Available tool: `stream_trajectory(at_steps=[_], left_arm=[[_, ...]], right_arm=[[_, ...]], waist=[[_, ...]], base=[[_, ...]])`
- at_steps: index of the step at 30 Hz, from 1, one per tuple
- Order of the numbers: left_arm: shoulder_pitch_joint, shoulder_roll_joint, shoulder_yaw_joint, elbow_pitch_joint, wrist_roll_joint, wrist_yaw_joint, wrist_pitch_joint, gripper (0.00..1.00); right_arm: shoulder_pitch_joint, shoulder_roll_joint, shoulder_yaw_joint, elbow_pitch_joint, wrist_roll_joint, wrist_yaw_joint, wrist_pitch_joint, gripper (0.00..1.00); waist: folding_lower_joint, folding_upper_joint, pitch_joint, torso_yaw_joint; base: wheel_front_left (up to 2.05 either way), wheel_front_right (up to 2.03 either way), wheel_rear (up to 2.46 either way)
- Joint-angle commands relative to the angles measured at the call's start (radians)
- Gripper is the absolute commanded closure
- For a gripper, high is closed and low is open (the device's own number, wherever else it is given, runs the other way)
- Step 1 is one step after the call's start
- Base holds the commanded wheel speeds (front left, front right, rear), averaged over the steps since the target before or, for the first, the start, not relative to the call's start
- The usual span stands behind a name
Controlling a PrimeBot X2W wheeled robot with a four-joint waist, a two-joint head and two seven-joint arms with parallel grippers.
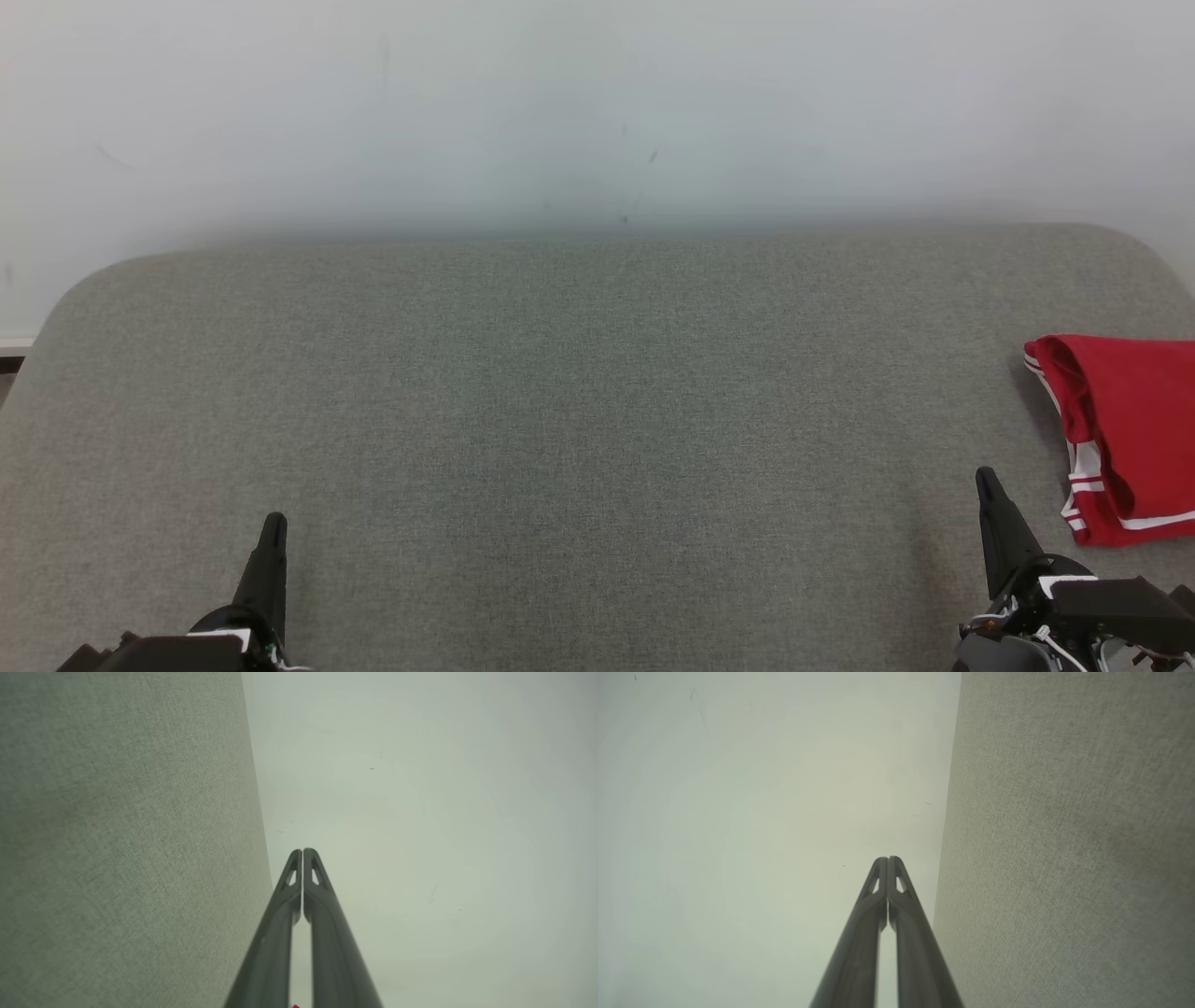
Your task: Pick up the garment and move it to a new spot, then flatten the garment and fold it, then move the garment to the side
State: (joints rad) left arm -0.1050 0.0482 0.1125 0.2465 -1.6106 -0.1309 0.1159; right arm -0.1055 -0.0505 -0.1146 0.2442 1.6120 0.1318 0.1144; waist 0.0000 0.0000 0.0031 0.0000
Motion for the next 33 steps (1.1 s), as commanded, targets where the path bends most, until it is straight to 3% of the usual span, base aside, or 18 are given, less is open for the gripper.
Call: stream_trajectory(at_steps=[1, 33], left_arm=[[-0.009, 0.004, 0.003, -0.002, -0.005, -0.001, 0.0, 1.0], [-0.009, 0.004, 0.003, -0.002, -0.005, -0.001, 0.0, 1.0]], right_arm=[[-0.005, 0.002, -0.001, -0.001, 0.002, -0.002, 0.003, 1.0], [-0.005, 0.002, -0.001, -0.001, 0.002, -0.002, 0.003, 1.0]], waist=[[0.0, 0.0, 0.0, 0.0], [0.0, 0.0, 0.0, 0.0]], base=[[0.0, 0.0, 0.0], [0.0, 0.0, 0.0]])
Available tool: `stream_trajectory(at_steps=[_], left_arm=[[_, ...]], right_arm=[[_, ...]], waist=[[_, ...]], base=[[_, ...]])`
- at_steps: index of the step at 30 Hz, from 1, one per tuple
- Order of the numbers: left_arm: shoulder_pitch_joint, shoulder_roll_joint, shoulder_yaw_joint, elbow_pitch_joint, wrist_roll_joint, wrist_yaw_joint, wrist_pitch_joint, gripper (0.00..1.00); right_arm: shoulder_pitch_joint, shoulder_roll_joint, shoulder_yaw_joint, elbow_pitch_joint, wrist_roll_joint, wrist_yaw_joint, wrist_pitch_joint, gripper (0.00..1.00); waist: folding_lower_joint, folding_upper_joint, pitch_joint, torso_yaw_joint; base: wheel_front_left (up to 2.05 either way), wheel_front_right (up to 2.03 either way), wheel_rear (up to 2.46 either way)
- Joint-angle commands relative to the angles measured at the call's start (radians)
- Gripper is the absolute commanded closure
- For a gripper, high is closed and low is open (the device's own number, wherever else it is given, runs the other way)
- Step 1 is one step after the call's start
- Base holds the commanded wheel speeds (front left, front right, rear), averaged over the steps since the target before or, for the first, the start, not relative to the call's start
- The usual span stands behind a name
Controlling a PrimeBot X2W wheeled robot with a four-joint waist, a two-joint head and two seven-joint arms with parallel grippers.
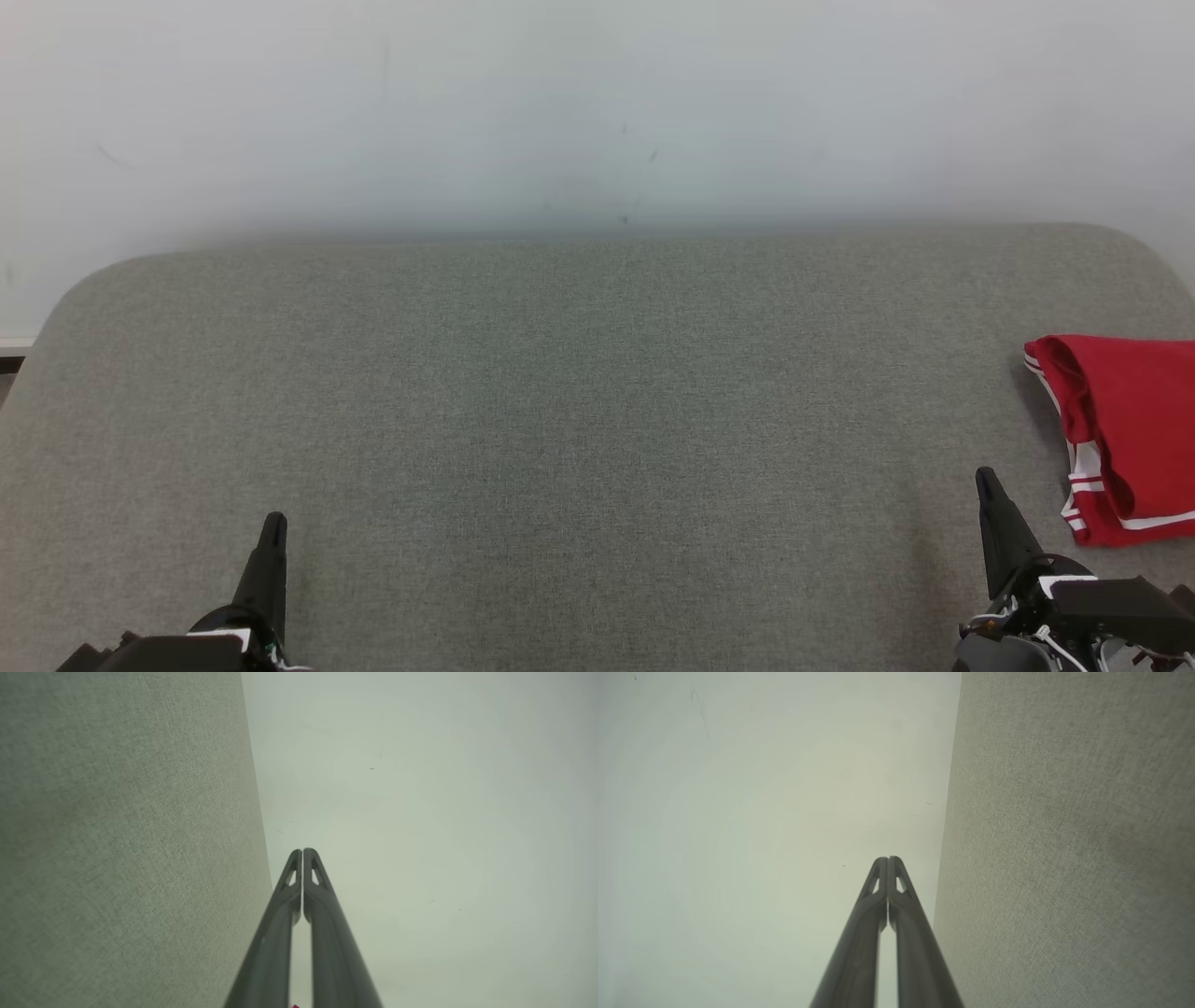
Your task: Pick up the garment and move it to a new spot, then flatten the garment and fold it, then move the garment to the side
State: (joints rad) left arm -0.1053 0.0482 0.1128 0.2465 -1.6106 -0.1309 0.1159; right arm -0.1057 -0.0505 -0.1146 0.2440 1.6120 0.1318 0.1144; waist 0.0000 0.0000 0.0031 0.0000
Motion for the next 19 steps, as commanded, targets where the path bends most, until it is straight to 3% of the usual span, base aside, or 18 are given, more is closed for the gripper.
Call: stream_trajectory(at_steps=[1, 19], left_arm=[[-0.009, 0.004, 0.002, -0.002, -0.005, -0.001, 0.0, 1.0], [-0.008, 0.004, 0.003, -0.002, -0.005, -0.001, 0.0, 1.0]], right_arm=[[-0.005, 0.002, -0.001, -0.001, 0.002, -0.002, 0.003, 1.0], [-0.005, 0.002, -0.001, -0.001, 0.002, -0.002, 0.003, 1.0]], waist=[[0.0, 0.0, 0.0, 0.0], [0.0, 0.0, 0.0, 0.0]], base=[[0.0, 0.0, 0.0], [0.0, 0.0, 0.0]])
